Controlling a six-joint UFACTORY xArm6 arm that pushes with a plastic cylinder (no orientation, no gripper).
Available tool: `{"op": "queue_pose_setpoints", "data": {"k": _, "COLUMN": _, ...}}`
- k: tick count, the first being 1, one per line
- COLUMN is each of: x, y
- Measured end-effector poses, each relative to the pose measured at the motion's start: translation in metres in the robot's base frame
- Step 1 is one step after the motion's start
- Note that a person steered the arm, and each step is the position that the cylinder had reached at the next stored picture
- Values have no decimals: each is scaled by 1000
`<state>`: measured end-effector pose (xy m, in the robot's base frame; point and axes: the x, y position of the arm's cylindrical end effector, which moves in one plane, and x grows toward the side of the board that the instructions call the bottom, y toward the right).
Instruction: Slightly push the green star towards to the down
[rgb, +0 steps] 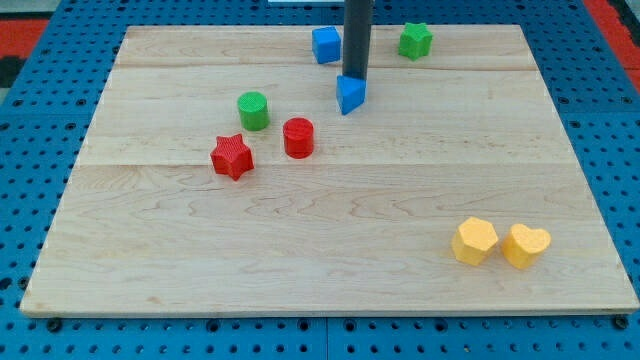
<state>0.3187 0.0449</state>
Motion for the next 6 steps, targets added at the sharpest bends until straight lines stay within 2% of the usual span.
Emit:
{"op": "queue_pose_setpoints", "data": {"k": 1, "x": 3, "y": 7}}
{"op": "queue_pose_setpoints", "data": {"k": 3, "x": -22, "y": 136}}
{"op": "queue_pose_setpoints", "data": {"k": 4, "x": -68, "y": 172}}
{"op": "queue_pose_setpoints", "data": {"k": 5, "x": -123, "y": 173}}
{"op": "queue_pose_setpoints", "data": {"k": 6, "x": -126, "y": 126}}
